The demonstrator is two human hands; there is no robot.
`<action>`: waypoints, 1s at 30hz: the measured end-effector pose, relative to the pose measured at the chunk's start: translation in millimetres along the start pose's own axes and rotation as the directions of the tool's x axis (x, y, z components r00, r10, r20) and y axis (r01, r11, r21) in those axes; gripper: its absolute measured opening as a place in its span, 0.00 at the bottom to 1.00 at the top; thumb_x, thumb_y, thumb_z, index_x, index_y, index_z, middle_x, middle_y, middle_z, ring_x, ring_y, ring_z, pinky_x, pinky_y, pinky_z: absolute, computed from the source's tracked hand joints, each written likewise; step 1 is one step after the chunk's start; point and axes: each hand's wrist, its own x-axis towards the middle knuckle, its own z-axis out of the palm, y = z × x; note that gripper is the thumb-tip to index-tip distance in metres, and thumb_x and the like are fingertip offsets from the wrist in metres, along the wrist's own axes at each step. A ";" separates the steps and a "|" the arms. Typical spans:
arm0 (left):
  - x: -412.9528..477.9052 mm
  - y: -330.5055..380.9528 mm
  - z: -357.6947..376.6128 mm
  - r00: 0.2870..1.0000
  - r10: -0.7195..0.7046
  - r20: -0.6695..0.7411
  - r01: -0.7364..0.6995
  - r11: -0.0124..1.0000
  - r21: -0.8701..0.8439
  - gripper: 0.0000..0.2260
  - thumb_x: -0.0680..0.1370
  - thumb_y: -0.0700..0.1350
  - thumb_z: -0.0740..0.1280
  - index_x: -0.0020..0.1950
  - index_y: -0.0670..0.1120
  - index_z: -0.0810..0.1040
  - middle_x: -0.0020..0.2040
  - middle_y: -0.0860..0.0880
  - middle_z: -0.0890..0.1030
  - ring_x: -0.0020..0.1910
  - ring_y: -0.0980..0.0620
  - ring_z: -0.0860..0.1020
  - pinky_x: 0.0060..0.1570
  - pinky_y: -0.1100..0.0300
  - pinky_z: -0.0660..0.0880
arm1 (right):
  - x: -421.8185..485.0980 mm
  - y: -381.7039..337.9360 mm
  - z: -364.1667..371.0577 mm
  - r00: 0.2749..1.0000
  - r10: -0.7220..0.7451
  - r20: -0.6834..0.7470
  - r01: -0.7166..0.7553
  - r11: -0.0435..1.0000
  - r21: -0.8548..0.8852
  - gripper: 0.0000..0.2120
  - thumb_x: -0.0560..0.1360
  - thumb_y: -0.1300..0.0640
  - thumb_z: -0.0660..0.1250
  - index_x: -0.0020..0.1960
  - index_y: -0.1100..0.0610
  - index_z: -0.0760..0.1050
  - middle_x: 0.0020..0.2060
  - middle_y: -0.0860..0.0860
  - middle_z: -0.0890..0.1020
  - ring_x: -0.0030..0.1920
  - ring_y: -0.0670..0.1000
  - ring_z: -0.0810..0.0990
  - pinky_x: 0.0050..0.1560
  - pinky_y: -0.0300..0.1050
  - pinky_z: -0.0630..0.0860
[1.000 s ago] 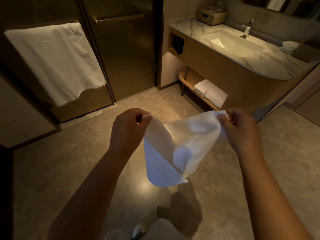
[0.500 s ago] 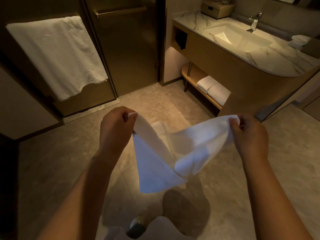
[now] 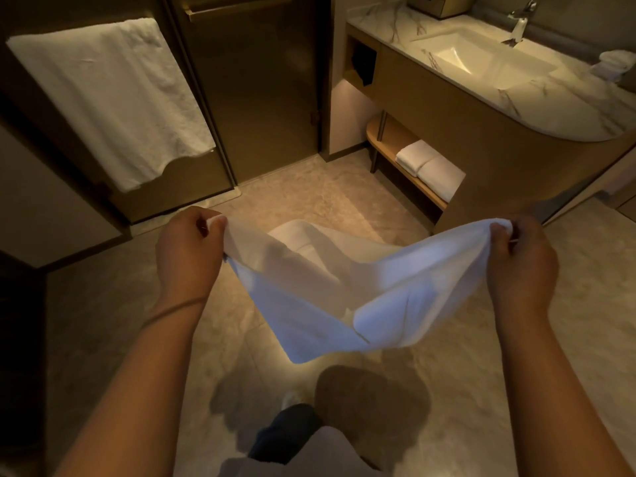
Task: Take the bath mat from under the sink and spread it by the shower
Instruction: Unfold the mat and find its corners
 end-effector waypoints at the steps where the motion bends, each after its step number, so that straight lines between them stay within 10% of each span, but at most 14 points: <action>1: 1.6 1.7 4.1 1.000 0.008 0.009 -0.008 1.000 -0.005 0.04 0.75 0.47 0.65 0.41 0.52 0.77 0.34 0.51 0.77 0.37 0.47 0.77 0.40 0.53 0.75 | 1.9 0.1 3.1 1.000 -0.009 0.017 0.009 1.000 -0.005 0.11 0.80 0.54 0.59 0.58 0.57 0.75 0.49 0.57 0.82 0.43 0.51 0.76 0.42 0.44 0.69; 30: 222.5 10.7 179.1 0.979 -0.087 0.183 0.086 0.996 0.010 0.06 0.77 0.47 0.65 0.47 0.50 0.81 0.41 0.52 0.80 0.38 0.57 0.76 0.33 0.65 0.69 | 194.4 -58.5 208.2 0.909 -0.022 0.415 0.065 0.994 -0.090 0.09 0.78 0.58 0.64 0.55 0.60 0.78 0.48 0.59 0.82 0.46 0.54 0.77 0.49 0.49 0.74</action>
